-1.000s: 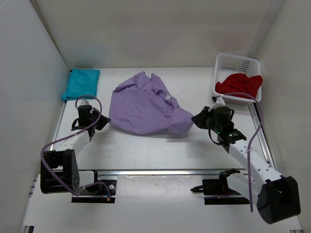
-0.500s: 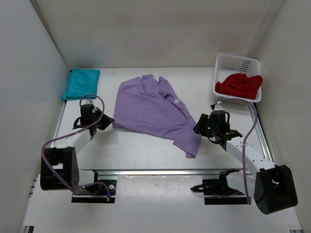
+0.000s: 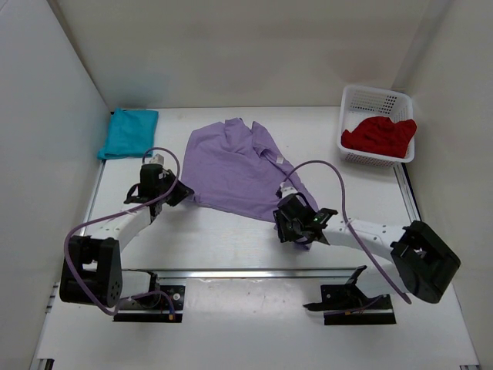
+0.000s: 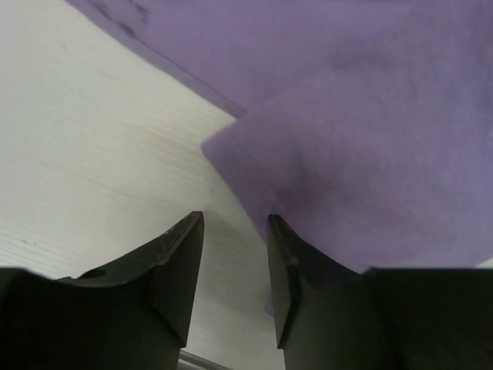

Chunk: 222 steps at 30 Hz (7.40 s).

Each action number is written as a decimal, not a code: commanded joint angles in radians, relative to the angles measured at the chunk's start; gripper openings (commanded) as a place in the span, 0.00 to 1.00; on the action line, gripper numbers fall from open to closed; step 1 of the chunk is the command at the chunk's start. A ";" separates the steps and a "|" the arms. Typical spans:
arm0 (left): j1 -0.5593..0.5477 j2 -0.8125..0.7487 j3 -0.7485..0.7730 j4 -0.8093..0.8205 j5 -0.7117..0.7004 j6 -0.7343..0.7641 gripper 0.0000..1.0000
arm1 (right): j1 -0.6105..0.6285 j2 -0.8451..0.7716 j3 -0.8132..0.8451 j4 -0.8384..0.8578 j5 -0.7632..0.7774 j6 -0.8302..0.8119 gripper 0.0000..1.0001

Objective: Fold and stack the t-shirts
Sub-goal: Flatten out the tshirt, then grap the side of the flattened tshirt closest away from the robot with both arms, then fold the flattened tshirt in 1/3 of the way

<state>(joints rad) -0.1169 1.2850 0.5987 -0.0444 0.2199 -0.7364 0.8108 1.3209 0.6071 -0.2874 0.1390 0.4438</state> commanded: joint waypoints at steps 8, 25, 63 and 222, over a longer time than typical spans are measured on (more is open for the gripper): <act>-0.024 -0.024 -0.007 0.028 0.007 -0.003 0.00 | 0.030 0.060 0.083 0.036 0.085 0.044 0.39; -0.038 -0.029 -0.017 0.032 0.019 -0.009 0.00 | 0.108 0.163 0.207 -0.033 0.224 0.084 0.35; -0.001 -0.085 0.382 -0.138 0.095 0.052 0.00 | -0.301 -0.434 0.339 -0.134 -0.039 -0.011 0.00; 0.309 0.068 0.107 0.083 -0.123 -0.063 0.39 | -0.789 0.078 0.202 0.347 -0.299 0.002 0.01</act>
<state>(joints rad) 0.2554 1.4914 0.7586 0.0536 0.1223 -0.8444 0.0338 1.4570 0.9352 -0.0612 -0.1589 0.3698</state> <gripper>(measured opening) 0.390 0.007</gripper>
